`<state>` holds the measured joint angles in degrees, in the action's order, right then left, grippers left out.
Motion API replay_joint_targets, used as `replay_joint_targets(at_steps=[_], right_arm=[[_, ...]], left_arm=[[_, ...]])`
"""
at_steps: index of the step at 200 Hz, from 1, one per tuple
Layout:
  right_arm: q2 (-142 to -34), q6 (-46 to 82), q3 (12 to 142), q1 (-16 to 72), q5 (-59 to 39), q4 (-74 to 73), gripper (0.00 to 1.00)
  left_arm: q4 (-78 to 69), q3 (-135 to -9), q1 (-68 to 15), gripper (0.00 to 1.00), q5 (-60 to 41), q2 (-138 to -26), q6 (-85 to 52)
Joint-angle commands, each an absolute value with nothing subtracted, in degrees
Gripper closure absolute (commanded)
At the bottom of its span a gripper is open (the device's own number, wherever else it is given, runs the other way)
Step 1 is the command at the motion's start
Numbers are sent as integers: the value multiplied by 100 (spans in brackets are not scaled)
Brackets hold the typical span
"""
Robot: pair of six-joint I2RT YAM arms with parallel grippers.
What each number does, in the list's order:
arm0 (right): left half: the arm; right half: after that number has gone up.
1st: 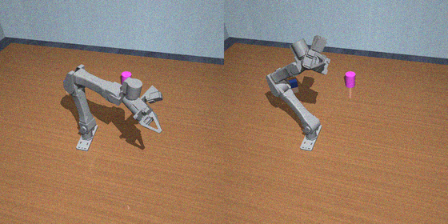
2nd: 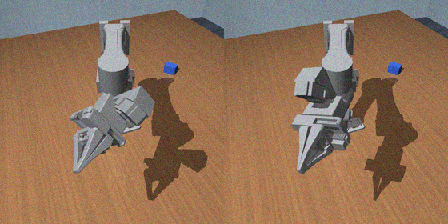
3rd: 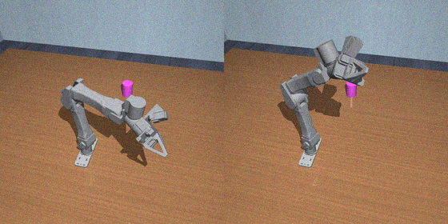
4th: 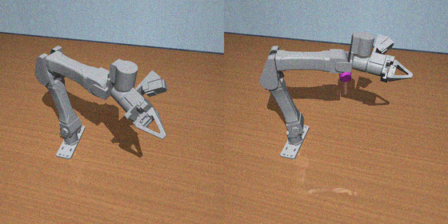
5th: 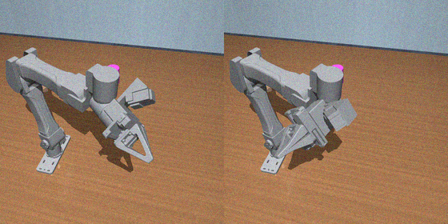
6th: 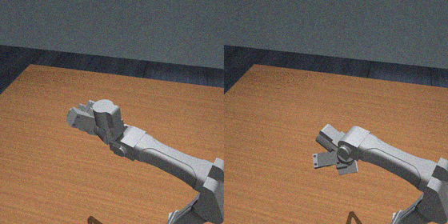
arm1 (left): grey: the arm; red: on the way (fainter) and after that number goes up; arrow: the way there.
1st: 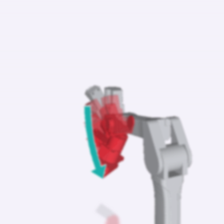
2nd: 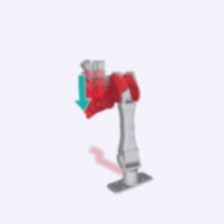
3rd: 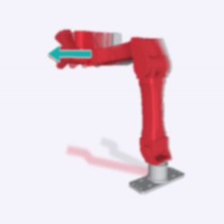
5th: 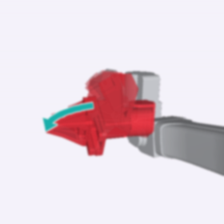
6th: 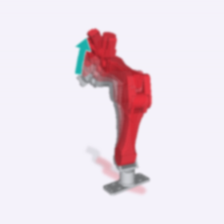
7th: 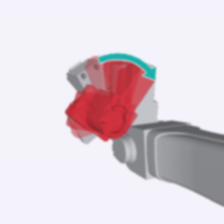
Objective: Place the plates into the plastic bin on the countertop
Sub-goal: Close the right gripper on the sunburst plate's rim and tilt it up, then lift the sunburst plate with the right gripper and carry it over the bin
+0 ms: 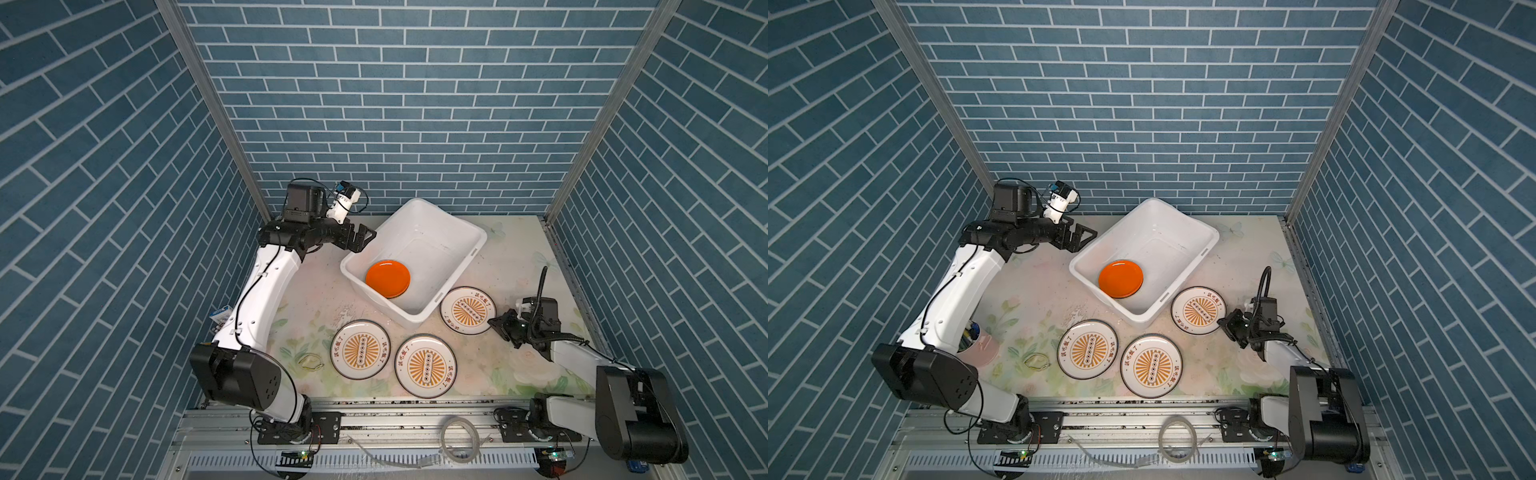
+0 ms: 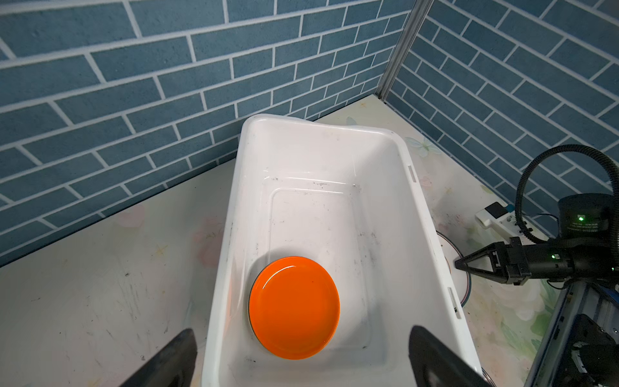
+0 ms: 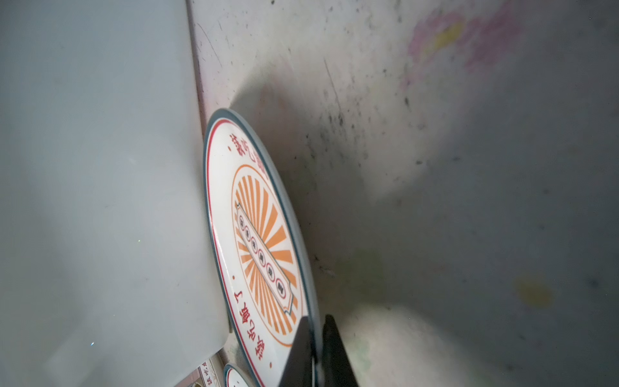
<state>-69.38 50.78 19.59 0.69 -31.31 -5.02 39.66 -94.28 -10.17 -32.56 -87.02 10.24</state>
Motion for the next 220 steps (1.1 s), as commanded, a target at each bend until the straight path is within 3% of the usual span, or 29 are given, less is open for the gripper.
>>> replay_joint_targets(at_steps=[1,220], right_arm=[[-6776,5184,1945,54,-2953,-104,100],[-4742,4979,3167,-290,-2286,2813,100]], left_arm=[[4037,-9568,-1070,0,-3234,-8698,1092],[3952,-9747,-1081,1,-3261,-8824,1020]])
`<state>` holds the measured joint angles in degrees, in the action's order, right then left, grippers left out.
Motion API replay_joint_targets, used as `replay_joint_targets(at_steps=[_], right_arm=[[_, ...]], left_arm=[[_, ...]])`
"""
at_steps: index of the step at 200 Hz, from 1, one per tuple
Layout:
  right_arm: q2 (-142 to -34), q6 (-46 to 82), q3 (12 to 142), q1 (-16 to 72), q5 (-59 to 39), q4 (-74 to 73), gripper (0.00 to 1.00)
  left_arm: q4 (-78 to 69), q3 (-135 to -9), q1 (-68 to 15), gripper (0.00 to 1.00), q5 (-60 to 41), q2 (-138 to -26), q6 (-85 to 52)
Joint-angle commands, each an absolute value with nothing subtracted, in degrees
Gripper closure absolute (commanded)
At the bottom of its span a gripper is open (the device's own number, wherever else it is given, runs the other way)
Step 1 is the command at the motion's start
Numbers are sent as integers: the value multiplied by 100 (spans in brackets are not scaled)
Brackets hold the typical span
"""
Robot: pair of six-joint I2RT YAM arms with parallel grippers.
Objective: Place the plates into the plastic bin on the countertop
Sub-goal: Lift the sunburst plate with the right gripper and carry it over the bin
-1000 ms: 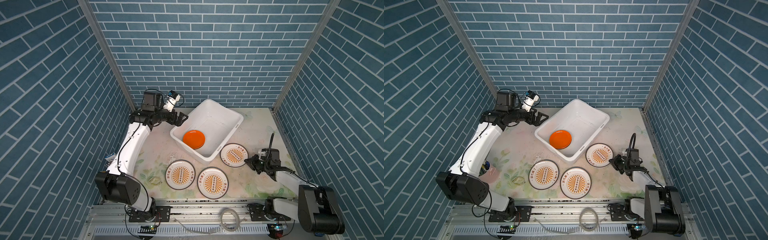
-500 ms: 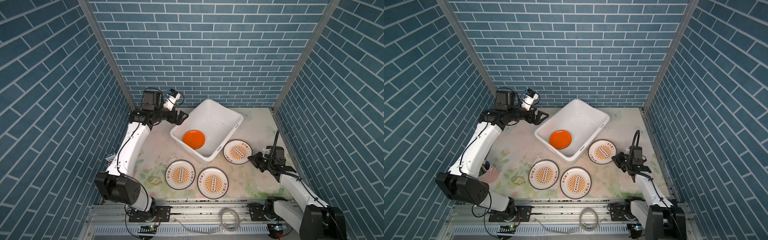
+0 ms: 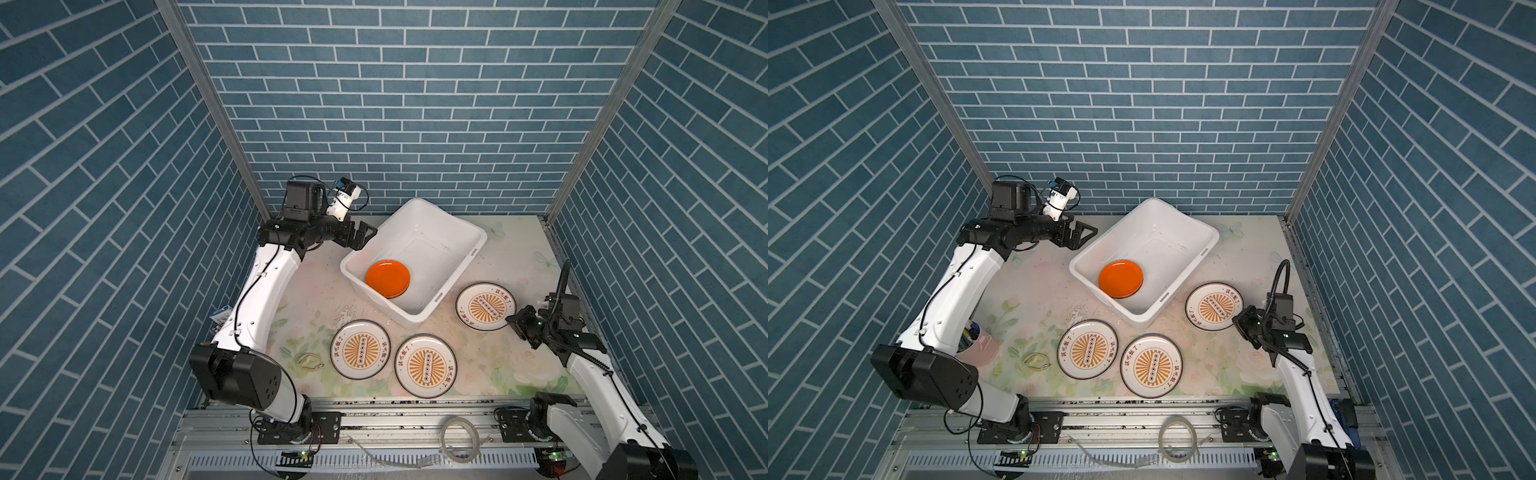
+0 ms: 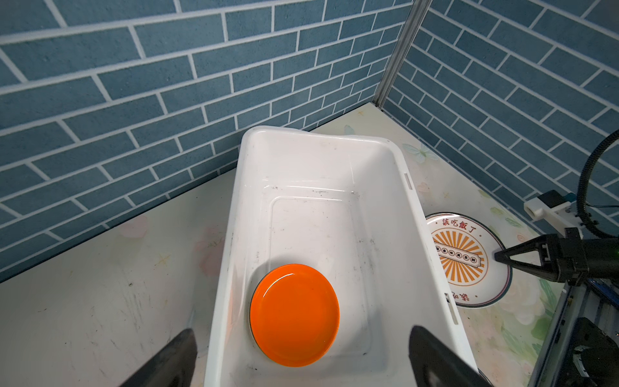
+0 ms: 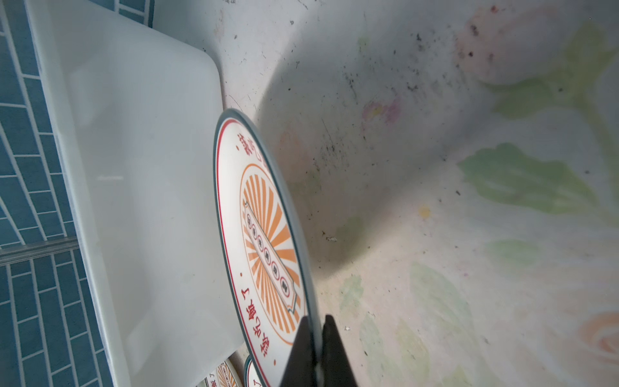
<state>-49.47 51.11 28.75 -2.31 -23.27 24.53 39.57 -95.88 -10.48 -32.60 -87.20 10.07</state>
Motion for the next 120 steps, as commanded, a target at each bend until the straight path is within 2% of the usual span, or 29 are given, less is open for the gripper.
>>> replay_joint_targets(at_steps=[1,79,120], right_arm=[[-4735,4977,3165,-290,-2286,2822,100],[-4303,4857,3515,-371,-2165,3579,100],[-4167,4332,4140,-382,-2145,4630,100]], left_arm=[[3953,-9751,-1081,1,-3261,-8824,1020],[3837,-9788,-1081,0,-3267,-8967,863],[3839,-9872,-1081,0,-3278,-9052,852]])
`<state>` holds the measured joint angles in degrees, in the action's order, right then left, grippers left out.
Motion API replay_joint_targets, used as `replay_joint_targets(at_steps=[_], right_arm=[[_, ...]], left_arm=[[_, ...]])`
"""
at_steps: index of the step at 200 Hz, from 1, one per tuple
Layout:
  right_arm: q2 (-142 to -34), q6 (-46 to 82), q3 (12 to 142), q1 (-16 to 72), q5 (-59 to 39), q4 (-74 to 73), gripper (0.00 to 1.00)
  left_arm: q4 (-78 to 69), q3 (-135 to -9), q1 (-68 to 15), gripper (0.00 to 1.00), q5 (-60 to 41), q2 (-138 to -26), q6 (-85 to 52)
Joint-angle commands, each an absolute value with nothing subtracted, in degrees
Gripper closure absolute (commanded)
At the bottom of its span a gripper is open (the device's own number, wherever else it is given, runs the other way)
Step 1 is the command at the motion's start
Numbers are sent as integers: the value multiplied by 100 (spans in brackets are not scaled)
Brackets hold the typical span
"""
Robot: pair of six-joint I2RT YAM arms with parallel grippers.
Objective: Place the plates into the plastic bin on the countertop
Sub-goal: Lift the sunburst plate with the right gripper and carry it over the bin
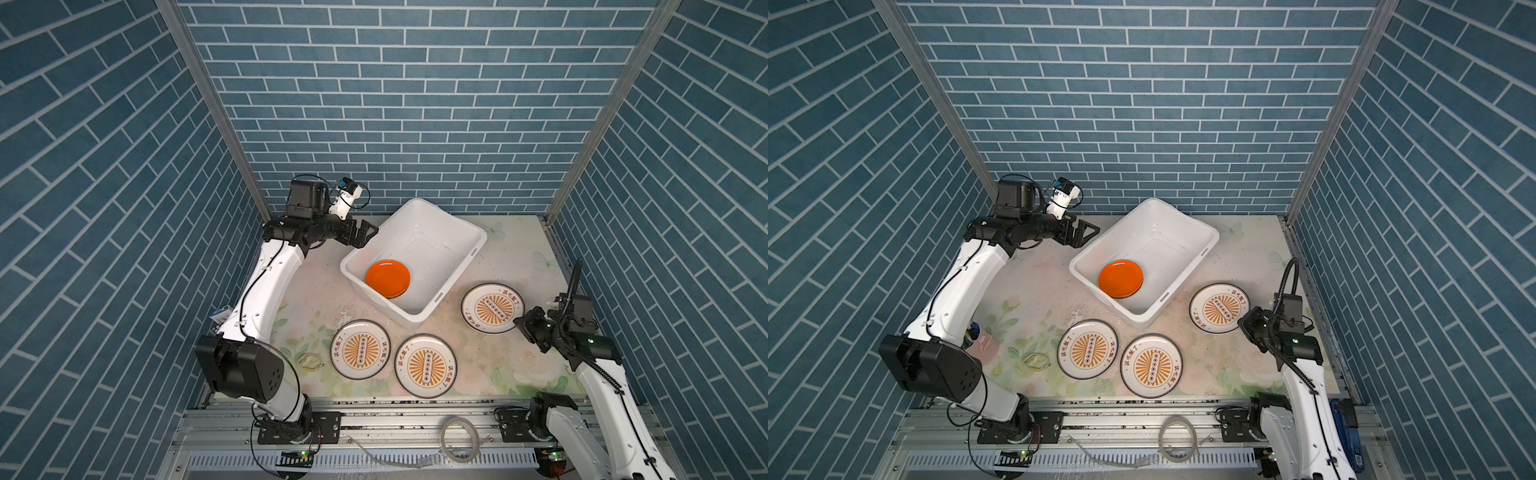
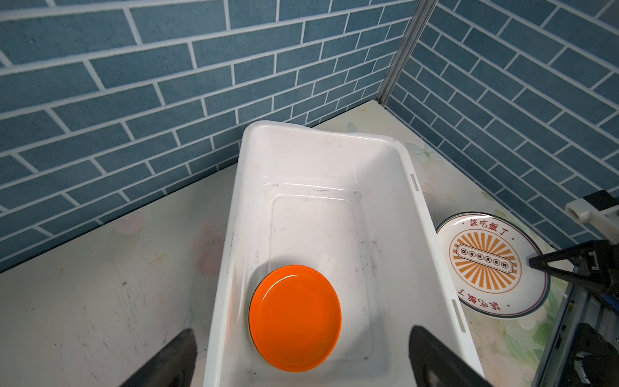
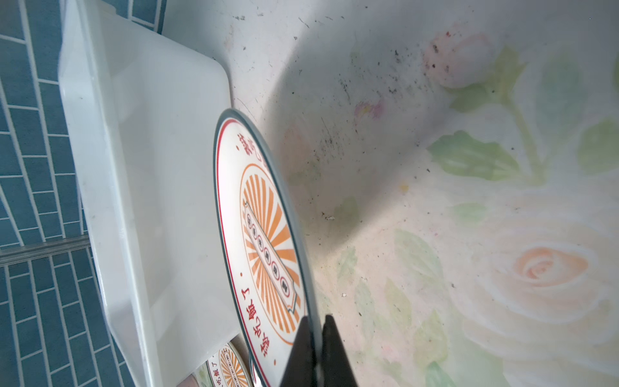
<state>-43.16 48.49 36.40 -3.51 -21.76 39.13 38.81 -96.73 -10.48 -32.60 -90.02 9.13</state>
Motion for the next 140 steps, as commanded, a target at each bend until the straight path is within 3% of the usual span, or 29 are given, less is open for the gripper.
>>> replay_joint_targets(at_steps=[1,59,140], right_arm=[[-4166,4320,4162,-376,-2145,4657,100],[-4189,3840,5048,-385,-2123,5648,100],[-4888,3834,5827,-379,-2303,5206,100]], left_arm=[[3835,-9875,-1081,0,-3283,-9052,857],[3803,-9899,-1081,1,-3313,-9145,809],[3815,-9923,-1081,0,-3213,-9132,873]])
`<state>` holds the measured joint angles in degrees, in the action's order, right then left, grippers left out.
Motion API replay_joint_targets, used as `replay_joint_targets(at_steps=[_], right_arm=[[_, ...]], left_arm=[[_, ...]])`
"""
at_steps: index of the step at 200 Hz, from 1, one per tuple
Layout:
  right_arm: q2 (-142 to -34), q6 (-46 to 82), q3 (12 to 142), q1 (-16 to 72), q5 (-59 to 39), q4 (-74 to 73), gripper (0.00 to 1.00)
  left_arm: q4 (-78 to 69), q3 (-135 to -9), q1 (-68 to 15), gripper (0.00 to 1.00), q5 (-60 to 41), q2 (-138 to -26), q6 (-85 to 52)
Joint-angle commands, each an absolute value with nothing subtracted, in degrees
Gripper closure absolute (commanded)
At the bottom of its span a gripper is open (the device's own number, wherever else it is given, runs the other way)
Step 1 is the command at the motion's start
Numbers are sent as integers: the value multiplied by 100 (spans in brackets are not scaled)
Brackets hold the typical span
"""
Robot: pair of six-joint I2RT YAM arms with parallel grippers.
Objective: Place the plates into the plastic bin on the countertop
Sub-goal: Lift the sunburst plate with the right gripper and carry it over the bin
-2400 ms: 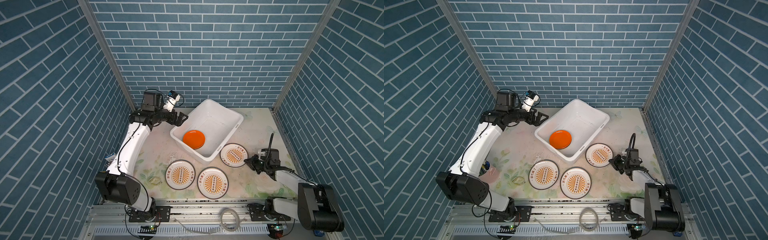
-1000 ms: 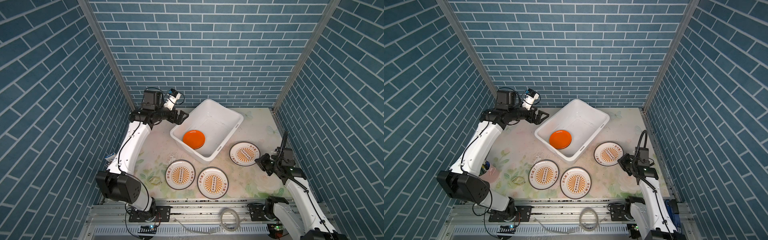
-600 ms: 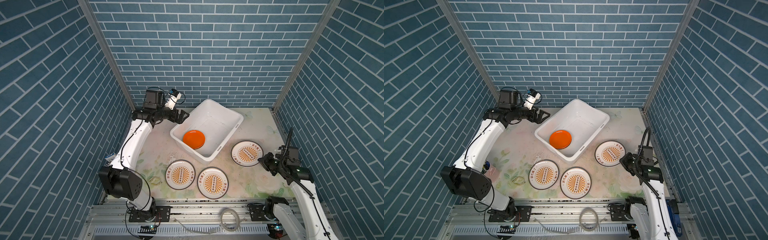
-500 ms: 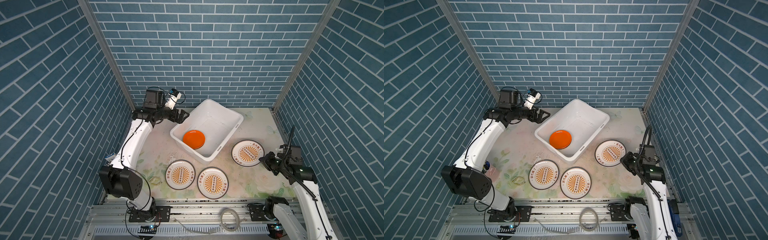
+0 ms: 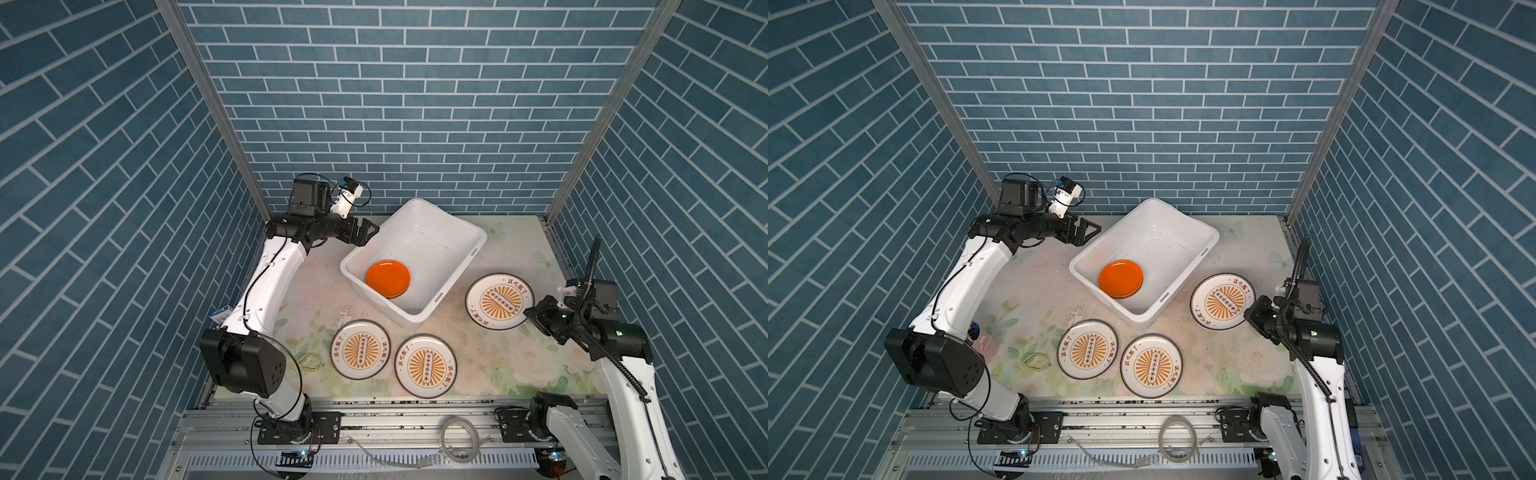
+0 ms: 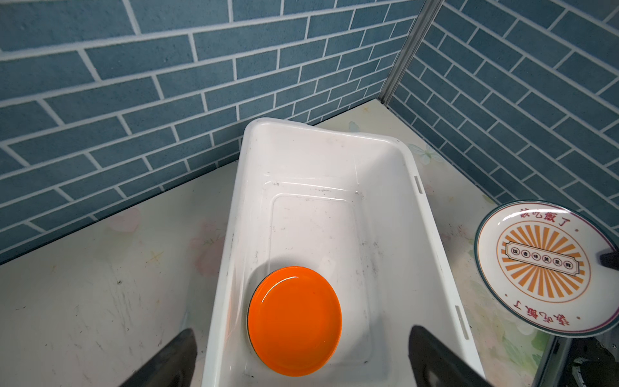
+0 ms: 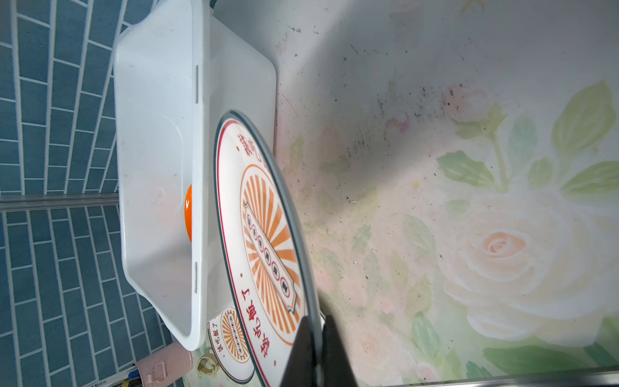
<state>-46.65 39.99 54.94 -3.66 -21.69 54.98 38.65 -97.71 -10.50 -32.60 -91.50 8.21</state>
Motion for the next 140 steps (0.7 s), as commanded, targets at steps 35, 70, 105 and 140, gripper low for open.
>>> replay_joint_targets(at_steps=[35,70,105,140], right_arm=[[-5443,3674,6275,-382,-2345,5062,100],[-5987,3674,6668,-378,-2551,4678,100],[-6596,3608,7070,-369,-2701,4306,100],[-7184,3604,7558,-297,-2812,4040,100]], left_arm=[[3806,-9891,-1081,0,-3164,-9052,905],[3840,-9893,-1054,1,-2966,-9000,939],[3892,-9812,-1037,0,-2868,-8882,1028],[3887,-9782,-1019,0,-2823,-8807,1074]])
